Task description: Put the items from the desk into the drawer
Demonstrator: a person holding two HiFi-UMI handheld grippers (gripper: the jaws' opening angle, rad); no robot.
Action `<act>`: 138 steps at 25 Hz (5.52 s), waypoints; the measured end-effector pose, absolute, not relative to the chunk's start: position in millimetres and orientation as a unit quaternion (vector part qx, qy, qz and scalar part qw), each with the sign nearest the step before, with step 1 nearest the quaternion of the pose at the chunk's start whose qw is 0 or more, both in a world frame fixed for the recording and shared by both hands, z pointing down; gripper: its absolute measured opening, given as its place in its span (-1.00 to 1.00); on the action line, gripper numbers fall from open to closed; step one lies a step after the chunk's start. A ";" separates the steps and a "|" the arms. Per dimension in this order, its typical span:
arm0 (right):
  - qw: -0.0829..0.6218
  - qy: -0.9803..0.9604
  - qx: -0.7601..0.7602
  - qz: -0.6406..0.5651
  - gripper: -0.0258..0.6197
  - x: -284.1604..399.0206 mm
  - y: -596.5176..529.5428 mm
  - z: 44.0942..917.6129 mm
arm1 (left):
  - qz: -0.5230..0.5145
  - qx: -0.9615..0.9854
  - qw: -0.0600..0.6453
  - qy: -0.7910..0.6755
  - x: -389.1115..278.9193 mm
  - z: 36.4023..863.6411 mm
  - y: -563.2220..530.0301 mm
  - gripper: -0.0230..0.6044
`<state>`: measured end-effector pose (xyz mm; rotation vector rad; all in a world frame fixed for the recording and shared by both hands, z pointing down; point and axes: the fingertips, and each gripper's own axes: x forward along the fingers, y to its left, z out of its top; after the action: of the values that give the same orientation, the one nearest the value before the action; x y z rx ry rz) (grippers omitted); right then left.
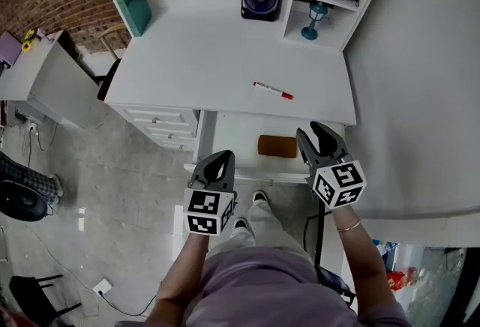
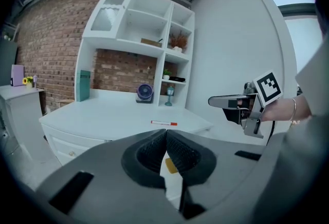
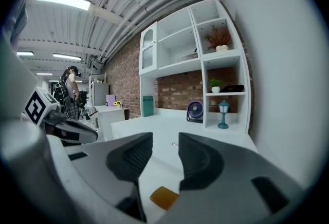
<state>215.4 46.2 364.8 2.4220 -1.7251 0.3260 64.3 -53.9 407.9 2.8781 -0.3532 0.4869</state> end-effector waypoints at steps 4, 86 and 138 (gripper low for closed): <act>0.086 -0.588 0.796 0.118 -0.46 240.2 26.3 372.5 | 0.167 0.970 0.107 -0.140 78.7 408.7 -68.1 -0.93; 0.302 -0.678 0.635 0.216 -0.71 334.1 -121.2 545.7 | 0.209 0.909 0.164 -0.321 72.8 459.6 -137.7 -0.93; 0.258 -0.794 0.491 0.250 -0.70 117.0 -123.1 571.6 | 0.204 0.869 0.191 -0.407 -10.9 475.0 -144.7 -0.93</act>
<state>117.0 -123.1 571.6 1.3305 -2.1518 0.6766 -10.9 -144.7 475.0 2.4413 -1.1439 0.5740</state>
